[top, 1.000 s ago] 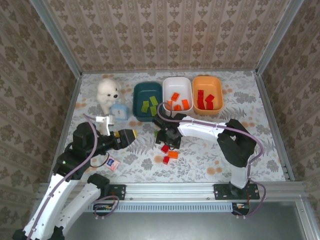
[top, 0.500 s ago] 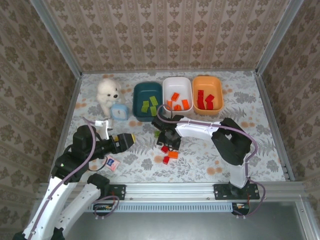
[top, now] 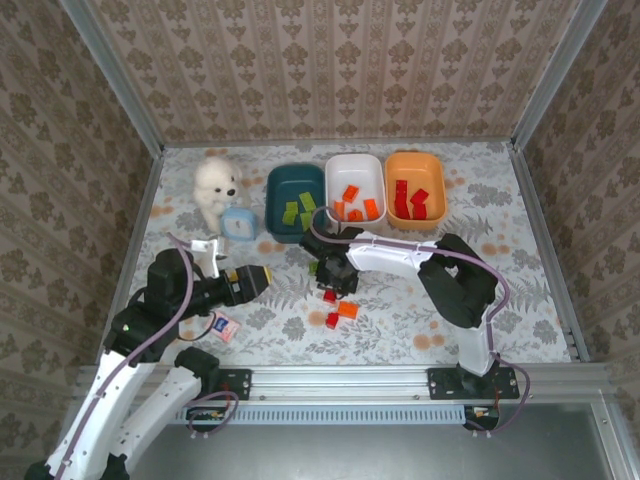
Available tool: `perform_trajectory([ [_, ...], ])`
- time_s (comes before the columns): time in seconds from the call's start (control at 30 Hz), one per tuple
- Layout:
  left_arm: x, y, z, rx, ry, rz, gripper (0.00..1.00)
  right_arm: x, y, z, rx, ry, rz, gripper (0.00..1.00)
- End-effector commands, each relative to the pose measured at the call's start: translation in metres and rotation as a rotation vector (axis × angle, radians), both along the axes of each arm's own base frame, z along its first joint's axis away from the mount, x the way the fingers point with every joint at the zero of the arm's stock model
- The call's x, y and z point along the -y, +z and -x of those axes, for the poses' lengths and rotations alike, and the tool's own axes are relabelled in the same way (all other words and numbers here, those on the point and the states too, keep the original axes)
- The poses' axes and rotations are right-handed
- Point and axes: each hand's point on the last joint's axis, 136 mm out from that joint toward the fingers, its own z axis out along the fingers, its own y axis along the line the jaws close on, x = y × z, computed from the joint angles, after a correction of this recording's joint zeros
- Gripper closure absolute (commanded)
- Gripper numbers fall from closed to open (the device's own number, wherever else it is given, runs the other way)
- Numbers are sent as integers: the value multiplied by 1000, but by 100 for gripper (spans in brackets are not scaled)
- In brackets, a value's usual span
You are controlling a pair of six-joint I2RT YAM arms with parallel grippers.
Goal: Sort the legos into containers by color
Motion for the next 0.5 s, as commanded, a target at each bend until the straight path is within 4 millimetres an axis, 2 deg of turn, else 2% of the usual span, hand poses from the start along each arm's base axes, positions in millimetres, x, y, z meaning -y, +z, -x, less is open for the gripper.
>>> perform_trajectory([
  [0.0, 7, 10, -9, 29, -11, 25, 20, 4, 58, -15, 126, 54, -5, 76],
  [0.1, 18, 16, -22, 43, -26, 41, 19, 24, 95, -23, 191, 63, 4, 76],
  [0.2, 32, 20, -41, 46, -41, 48, 18, 63, 126, -43, 263, 39, 24, 76],
  [0.27, 46, 24, -56, 52, -71, 60, 17, 98, 141, -65, 303, 13, 57, 75],
  [0.33, 62, 28, -70, 61, -98, 58, 17, 130, 150, -89, 328, -22, 81, 75],
  [0.47, 97, 36, -97, 84, -156, 53, 17, 193, 149, -146, 354, -109, 139, 75],
])
